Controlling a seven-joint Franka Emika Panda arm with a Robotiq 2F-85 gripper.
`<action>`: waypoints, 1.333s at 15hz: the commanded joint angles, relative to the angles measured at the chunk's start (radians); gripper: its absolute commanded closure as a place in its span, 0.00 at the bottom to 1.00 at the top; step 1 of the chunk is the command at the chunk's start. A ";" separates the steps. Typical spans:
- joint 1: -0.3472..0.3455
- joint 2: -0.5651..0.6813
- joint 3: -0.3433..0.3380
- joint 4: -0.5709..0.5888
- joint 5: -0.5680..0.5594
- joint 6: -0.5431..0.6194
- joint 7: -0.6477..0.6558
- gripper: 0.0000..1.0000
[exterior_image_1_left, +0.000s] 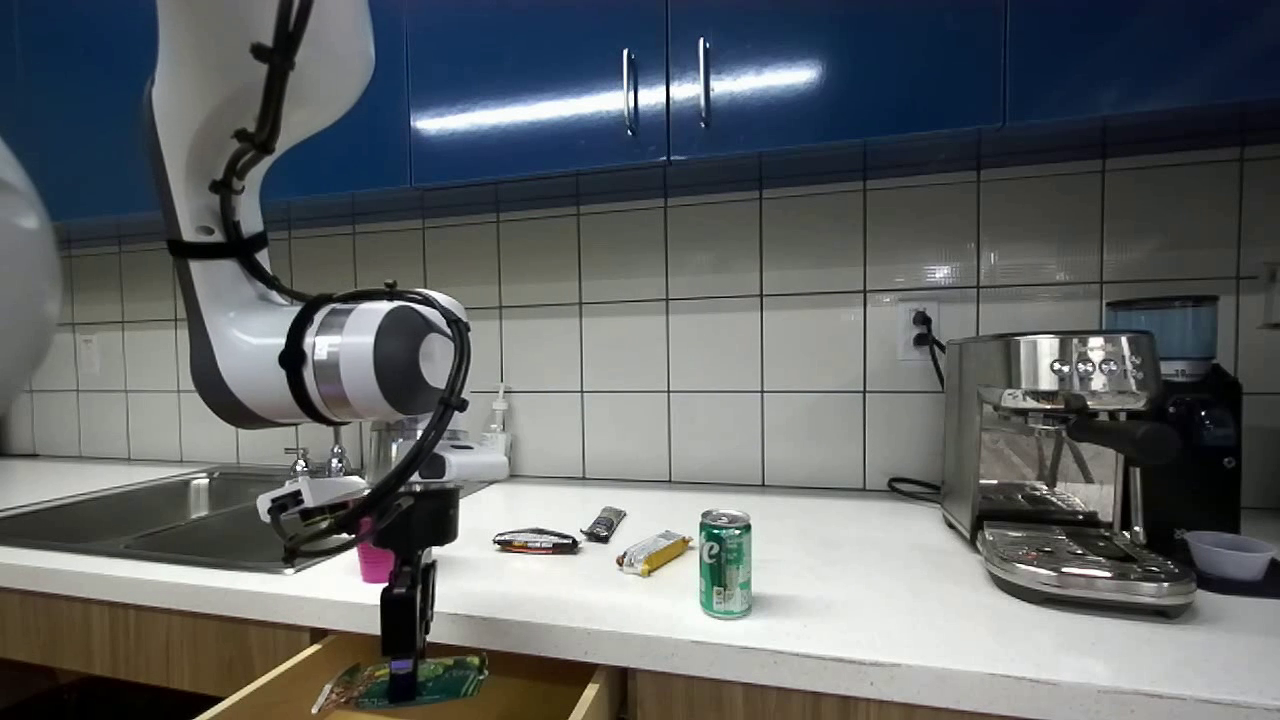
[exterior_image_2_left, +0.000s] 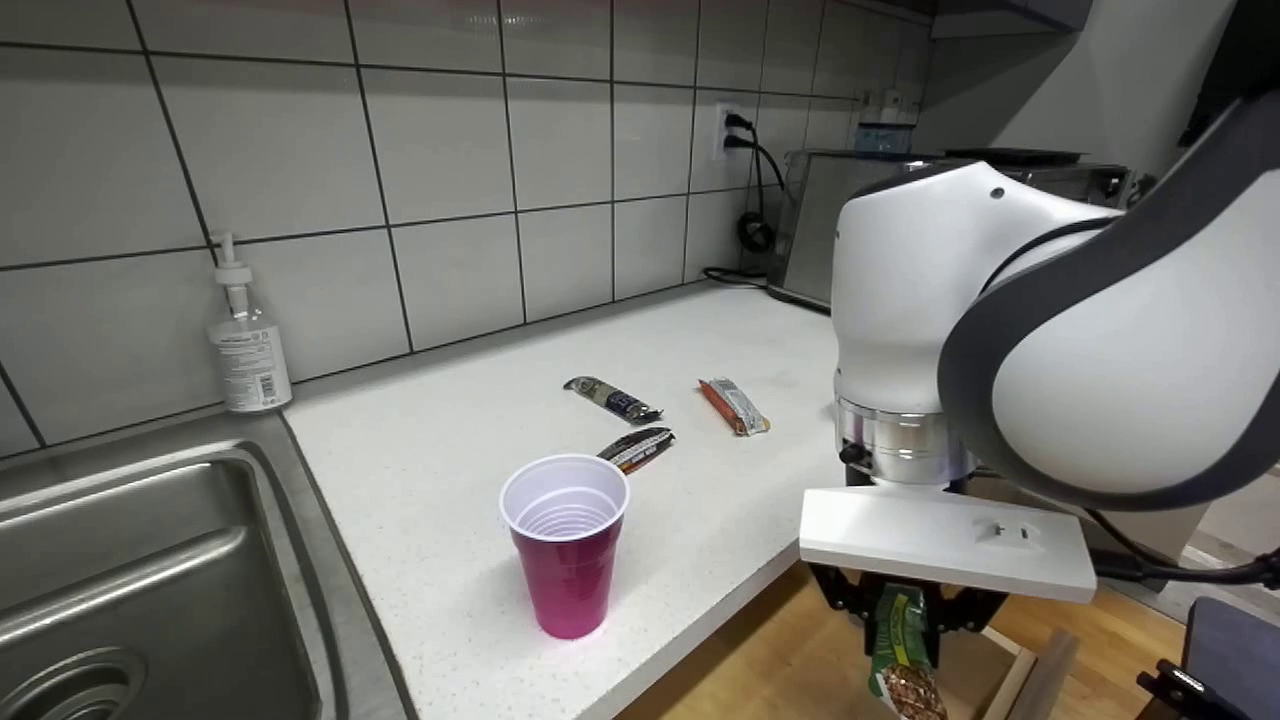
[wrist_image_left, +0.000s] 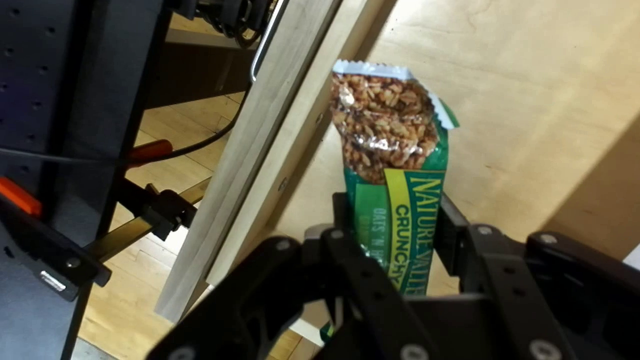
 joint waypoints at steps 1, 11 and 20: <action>-0.013 0.033 0.002 0.009 -0.027 0.027 0.008 0.84; 0.010 0.168 -0.039 0.078 -0.031 0.063 0.026 0.84; 0.030 0.253 -0.083 0.124 -0.020 0.063 0.027 0.84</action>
